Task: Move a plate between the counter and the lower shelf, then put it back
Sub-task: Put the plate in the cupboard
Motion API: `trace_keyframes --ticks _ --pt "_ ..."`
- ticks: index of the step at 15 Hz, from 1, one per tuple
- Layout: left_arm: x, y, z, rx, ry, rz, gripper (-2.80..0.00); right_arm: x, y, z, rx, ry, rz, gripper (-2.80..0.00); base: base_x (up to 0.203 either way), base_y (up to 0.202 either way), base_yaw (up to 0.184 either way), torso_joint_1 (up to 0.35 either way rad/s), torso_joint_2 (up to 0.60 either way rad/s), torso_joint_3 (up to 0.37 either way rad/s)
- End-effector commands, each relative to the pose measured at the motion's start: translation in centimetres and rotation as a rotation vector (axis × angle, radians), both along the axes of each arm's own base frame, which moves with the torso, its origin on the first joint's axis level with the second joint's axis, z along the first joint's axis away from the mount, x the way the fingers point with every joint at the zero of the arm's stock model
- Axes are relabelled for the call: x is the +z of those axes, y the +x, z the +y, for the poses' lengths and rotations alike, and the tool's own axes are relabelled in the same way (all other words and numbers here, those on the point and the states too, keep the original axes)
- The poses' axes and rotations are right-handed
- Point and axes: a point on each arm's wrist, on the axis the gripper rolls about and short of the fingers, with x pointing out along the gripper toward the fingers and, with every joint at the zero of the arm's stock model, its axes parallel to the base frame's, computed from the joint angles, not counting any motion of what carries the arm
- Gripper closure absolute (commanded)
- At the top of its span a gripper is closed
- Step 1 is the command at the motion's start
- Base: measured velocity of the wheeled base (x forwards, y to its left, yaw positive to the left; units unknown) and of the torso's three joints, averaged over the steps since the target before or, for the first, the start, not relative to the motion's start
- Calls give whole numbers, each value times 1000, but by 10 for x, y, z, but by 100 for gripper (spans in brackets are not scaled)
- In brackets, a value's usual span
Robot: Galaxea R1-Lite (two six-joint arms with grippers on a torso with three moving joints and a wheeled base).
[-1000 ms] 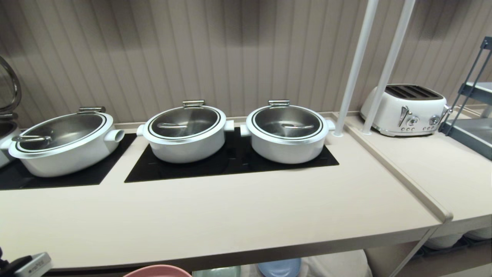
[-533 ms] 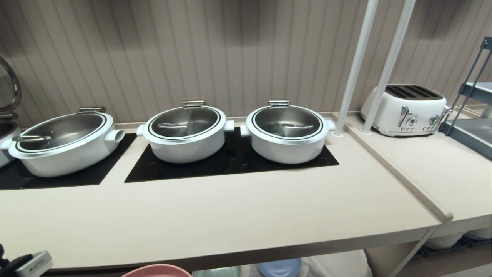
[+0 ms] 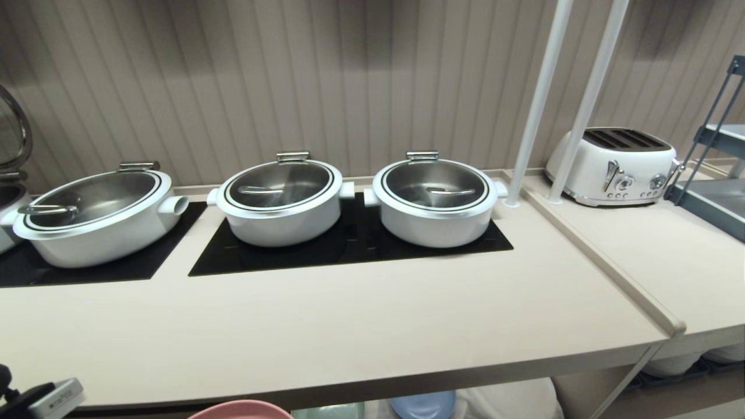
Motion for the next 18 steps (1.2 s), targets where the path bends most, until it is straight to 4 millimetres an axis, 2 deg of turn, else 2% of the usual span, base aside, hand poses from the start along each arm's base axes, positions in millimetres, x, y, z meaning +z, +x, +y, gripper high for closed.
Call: trace_keyframes --ticks 1,18 --pt "-1 -1 0 4 -3 10 0 0 0 0 0 -1 0 0 0 0 0 0 0 0" --pt "0 0 -1 18 -10 11 0 0 0 0 -1 -1 0 0 0 0 0 0 0 0"
